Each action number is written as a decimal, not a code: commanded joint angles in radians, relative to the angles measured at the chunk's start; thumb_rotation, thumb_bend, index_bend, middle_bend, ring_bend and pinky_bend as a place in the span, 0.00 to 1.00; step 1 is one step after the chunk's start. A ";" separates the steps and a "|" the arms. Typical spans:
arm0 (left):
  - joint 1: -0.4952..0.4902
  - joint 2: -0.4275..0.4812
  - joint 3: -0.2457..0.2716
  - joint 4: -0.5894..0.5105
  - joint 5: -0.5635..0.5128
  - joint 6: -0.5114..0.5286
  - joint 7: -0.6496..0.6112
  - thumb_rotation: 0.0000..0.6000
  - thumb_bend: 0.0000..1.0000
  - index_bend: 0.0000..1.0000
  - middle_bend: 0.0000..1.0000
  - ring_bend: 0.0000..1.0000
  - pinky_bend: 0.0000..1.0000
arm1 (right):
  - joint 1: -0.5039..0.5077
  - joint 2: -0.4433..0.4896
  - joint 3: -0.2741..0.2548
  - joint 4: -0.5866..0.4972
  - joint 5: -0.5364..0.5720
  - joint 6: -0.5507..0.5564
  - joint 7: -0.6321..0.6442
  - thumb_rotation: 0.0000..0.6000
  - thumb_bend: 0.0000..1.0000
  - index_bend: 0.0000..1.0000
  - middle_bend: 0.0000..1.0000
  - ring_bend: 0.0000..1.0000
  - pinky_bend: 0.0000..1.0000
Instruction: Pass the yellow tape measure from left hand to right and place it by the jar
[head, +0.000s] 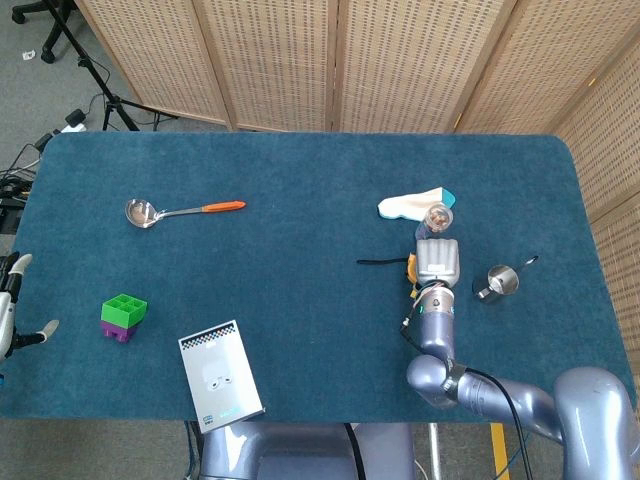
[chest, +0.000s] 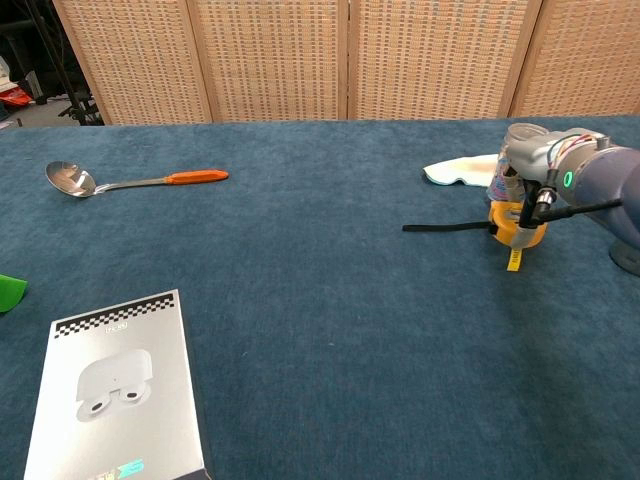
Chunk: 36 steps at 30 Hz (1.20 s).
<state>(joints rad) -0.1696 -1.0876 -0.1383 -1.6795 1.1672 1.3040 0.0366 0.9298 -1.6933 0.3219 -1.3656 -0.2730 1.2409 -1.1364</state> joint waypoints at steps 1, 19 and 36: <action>0.000 0.000 0.000 -0.001 0.001 0.000 0.000 1.00 0.21 0.05 0.00 0.00 0.00 | -0.003 0.004 -0.001 0.000 0.000 0.001 0.002 1.00 0.21 0.65 0.50 0.43 0.43; 0.002 0.003 0.001 -0.008 0.008 0.006 -0.001 1.00 0.21 0.05 0.00 0.00 0.00 | -0.015 0.032 0.005 -0.027 0.046 -0.021 0.000 1.00 0.16 0.50 0.28 0.26 0.43; 0.005 0.007 0.001 -0.011 0.012 0.008 -0.010 1.00 0.21 0.05 0.00 0.00 0.00 | -0.016 0.026 -0.001 -0.025 0.037 -0.008 0.018 1.00 0.16 0.27 0.12 0.11 0.34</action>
<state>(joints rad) -0.1647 -1.0804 -0.1377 -1.6902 1.1789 1.3122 0.0263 0.9135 -1.6675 0.3209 -1.3898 -0.2374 1.2324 -1.1176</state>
